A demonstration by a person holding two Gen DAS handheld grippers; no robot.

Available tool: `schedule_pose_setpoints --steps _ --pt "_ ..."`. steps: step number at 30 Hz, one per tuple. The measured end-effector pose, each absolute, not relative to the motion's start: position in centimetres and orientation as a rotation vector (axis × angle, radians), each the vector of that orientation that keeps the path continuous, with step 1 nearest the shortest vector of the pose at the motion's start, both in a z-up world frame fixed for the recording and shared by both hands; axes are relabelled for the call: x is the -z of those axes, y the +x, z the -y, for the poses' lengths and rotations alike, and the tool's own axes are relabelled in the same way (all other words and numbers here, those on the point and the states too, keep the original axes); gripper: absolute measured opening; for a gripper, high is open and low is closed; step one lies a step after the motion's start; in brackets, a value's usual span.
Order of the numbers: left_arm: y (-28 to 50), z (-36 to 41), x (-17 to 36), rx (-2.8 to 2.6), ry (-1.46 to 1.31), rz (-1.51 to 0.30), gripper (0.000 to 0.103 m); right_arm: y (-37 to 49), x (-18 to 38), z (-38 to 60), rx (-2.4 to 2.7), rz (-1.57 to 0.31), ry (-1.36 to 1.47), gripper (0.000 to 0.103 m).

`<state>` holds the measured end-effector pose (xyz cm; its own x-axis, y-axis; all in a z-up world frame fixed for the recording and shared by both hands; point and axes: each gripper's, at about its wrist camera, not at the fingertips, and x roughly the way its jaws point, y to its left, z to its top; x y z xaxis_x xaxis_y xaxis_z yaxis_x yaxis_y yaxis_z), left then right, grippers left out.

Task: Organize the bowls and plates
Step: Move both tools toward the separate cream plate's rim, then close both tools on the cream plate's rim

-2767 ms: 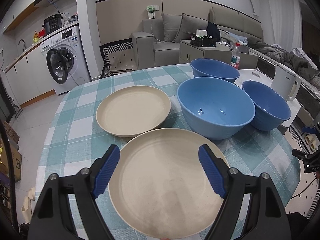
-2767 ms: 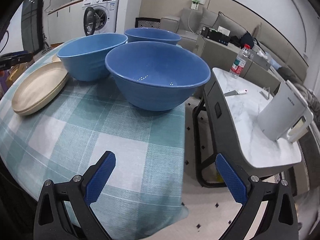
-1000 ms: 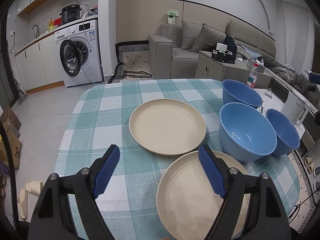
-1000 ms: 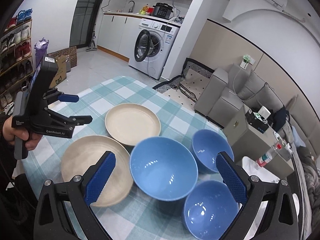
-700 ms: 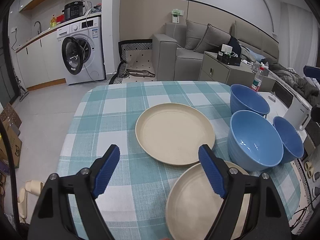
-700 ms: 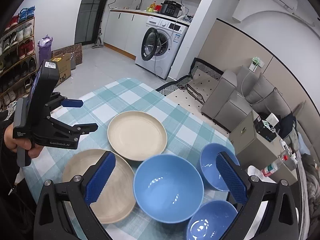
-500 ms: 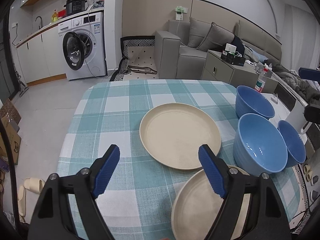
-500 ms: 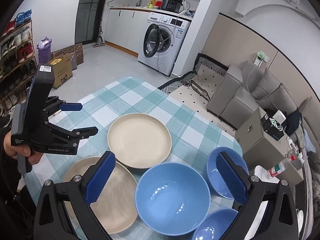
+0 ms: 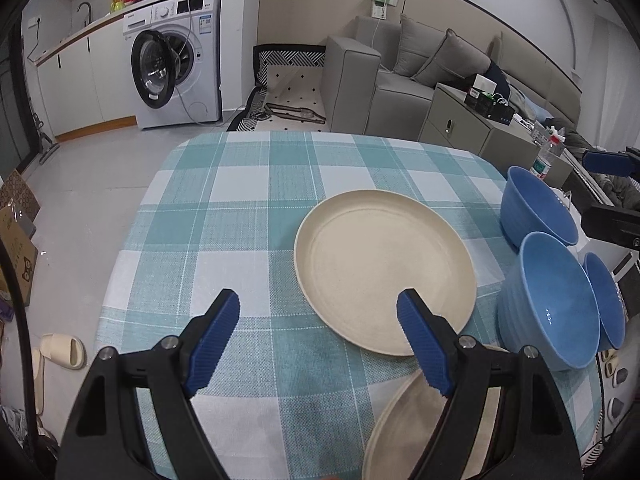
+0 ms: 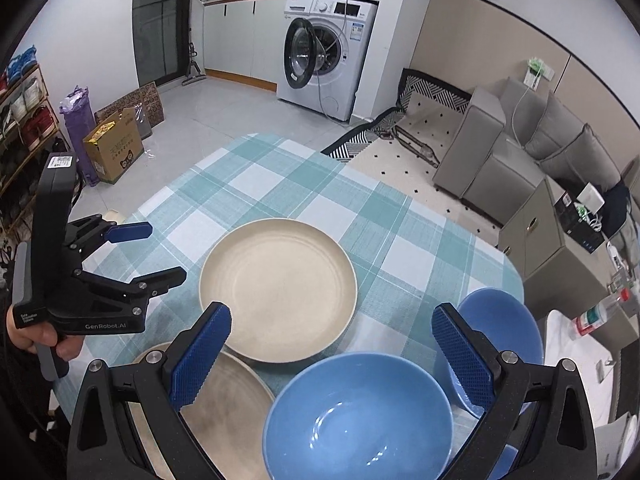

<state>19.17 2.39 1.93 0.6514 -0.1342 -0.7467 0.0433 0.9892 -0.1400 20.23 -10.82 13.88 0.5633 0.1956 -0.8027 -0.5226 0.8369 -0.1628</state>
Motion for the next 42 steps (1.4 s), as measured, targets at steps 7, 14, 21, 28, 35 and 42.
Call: schedule_pose_setpoints --steps 7,14,21,28,35,42 --pt "20.9 -2.6 -0.5 0.083 -0.122 -0.898 0.082 23.9 -11.3 10.5 -0.428 -0.96 -0.363 0.102" --pt "22.1 -3.0 0.5 0.065 -0.145 -0.924 0.082 26.5 -8.1 10.0 -0.423 -1.05 -0.357 0.102" --pt "22.9 -3.1 1.8 0.05 -0.143 -0.954 0.082 28.4 -5.3 9.7 -0.414 -1.117 -0.358 0.102" --pt "23.6 -3.0 2.8 0.06 -0.153 -0.982 0.08 30.0 -2.8 9.5 -0.41 -1.19 -0.363 0.098" --pt "24.2 -2.5 3.5 0.078 -0.157 -1.004 0.075 31.0 -0.8 9.5 -0.42 -1.256 -0.372 0.079" --pt "24.3 -1.8 4.4 0.107 -0.141 -1.035 0.047 31.5 0.5 9.6 -0.448 -1.293 -0.368 0.06"
